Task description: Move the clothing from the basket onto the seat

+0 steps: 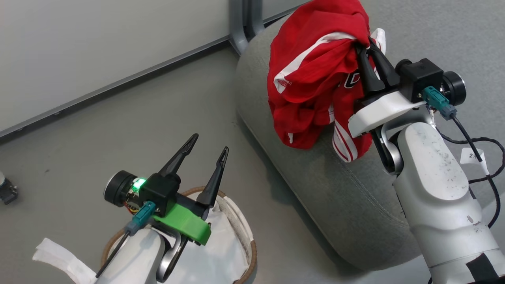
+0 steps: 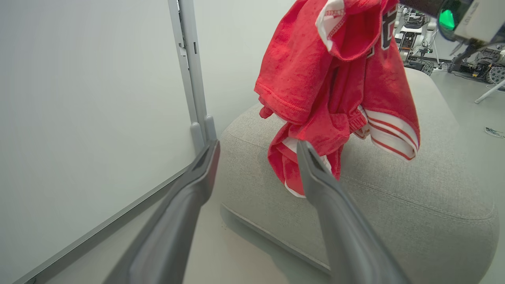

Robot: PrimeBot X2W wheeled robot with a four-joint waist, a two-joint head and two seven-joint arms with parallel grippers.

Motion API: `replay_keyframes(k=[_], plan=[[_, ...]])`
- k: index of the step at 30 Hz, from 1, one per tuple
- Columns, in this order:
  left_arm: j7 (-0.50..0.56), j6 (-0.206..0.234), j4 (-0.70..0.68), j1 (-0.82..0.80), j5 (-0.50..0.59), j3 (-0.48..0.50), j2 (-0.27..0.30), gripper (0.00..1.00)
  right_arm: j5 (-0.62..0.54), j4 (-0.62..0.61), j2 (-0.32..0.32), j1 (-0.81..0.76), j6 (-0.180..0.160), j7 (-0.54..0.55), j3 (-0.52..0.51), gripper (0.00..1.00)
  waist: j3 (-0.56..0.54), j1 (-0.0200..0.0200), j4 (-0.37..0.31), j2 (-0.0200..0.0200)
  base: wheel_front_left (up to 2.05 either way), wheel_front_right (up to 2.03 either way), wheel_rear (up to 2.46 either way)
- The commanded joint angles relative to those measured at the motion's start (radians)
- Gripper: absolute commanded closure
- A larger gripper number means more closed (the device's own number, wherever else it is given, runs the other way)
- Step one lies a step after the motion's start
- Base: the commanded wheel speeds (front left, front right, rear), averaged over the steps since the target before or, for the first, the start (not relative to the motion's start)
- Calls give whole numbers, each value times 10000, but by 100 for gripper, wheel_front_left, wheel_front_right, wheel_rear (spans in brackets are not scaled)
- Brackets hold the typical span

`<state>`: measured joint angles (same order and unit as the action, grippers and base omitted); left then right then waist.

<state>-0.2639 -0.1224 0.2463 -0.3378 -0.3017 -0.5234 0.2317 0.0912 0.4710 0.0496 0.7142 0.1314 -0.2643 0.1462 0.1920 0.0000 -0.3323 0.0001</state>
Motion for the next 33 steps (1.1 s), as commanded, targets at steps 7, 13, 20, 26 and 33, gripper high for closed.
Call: replay_keyframes(k=[7, 13, 20, 26, 33], plan=[[-7, -69, 21, -571, 255, -388, 223, 0, 151, -165, 13, 97, -14, -5, -455, 100, 1089, 0, -1915, -1, 0, 0, 0], [-7, -84, 102, -864, 245, -766, 338, 0, 149, -234, 13, -95, -14, -4, -734, 100, 1320, 0, -1974, -1, 0, 0, 0], [-9, -90, -25, -895, 221, -1051, 405, 0, -54, -12, 13, -78, -14, -4, -890, 100, 1455, 0, -1722, -1, 0, 0, 0], [-9, -92, -308, -1109, 287, -1297, 287, 0, -321, 154, 21, 581, -14, -4, -1394, 100, 1751, 0, -951, -1, 0, 0, 0], [-7, -91, -737, -1583, 379, -1601, -8, 0, -1479, 466, 23, 2353, -14, -5, -2634, 100, 2472, 0, 578, -1, 0, 0, 0]])
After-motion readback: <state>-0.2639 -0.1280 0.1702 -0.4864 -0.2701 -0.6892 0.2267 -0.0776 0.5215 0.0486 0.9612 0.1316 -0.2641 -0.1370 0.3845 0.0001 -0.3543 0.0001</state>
